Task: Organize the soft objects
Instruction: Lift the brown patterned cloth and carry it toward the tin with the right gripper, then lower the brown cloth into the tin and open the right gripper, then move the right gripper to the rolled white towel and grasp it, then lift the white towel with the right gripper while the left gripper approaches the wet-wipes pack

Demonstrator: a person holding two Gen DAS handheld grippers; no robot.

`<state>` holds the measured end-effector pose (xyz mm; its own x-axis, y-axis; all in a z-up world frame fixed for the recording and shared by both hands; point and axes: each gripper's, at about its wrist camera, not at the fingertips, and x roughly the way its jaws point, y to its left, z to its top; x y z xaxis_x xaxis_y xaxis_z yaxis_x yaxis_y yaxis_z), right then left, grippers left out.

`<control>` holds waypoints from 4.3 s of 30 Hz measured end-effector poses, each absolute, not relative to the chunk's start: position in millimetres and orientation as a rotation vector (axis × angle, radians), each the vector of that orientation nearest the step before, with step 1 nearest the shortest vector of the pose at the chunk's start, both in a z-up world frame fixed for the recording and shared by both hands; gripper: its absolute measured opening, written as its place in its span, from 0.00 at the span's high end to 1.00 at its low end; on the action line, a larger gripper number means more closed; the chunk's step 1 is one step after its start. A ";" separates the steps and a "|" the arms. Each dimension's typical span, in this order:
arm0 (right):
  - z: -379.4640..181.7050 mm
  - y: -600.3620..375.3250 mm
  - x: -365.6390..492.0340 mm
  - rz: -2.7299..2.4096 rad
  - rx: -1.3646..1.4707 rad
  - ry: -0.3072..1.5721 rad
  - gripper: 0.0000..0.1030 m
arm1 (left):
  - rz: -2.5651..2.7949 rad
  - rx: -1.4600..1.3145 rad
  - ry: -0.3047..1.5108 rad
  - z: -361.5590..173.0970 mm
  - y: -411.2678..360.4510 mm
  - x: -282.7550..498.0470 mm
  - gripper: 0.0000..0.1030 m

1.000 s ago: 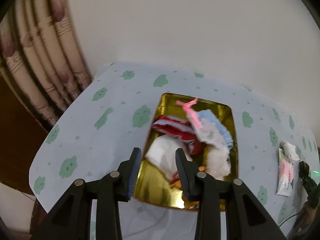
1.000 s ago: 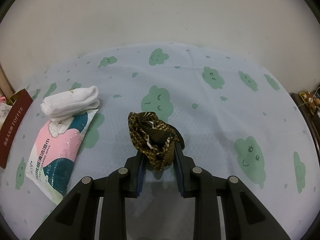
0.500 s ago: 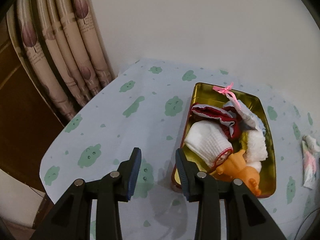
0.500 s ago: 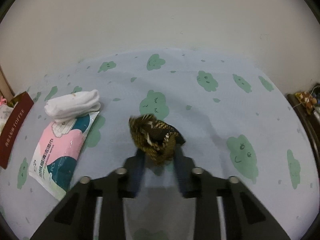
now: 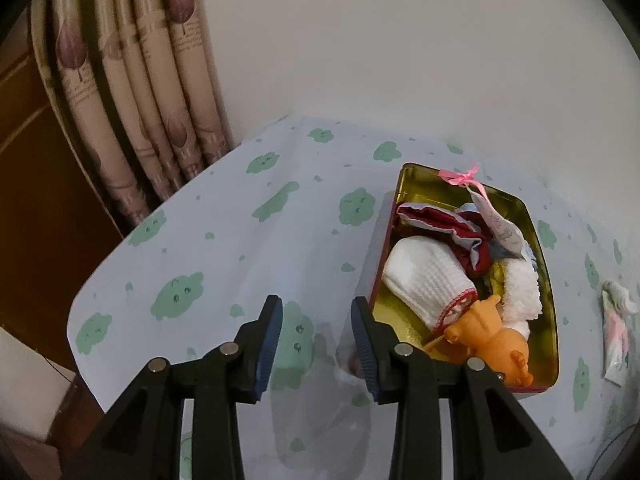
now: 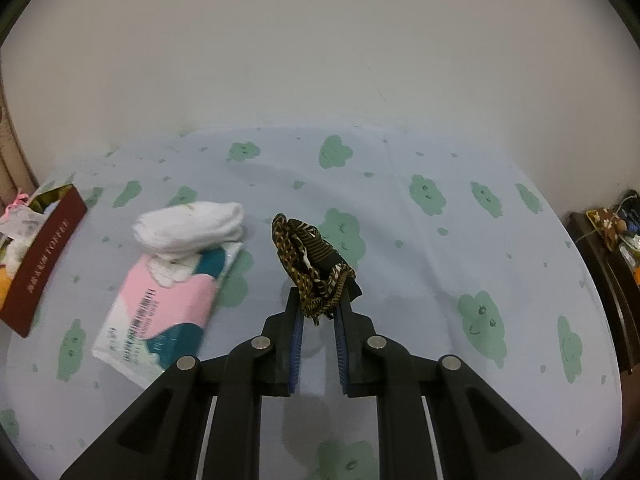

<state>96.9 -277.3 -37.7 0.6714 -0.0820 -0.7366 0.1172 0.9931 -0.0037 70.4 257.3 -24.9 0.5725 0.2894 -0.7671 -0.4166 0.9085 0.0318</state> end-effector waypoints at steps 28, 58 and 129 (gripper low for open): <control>7.5 -2.1 110.3 0.491 -0.116 0.806 0.87 | 0.580 -0.282 0.832 -23.4 298.7 49.0 0.64; -27.0 127.3 170.3 0.523 -0.294 0.827 0.87 | 0.598 -0.319 0.846 -27.3 310.0 48.3 0.64; -62.3 -207.6 219.2 -0.083 0.208 1.073 0.66 | 0.585 -0.268 0.855 -29.1 298.9 51.4 0.64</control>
<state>219.2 -207.6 -62.3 0.4770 0.0335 -0.8783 0.1684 0.9773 0.1288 51.4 298.9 -29.1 0.5123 0.3754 -0.7724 -0.5838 0.8119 0.0074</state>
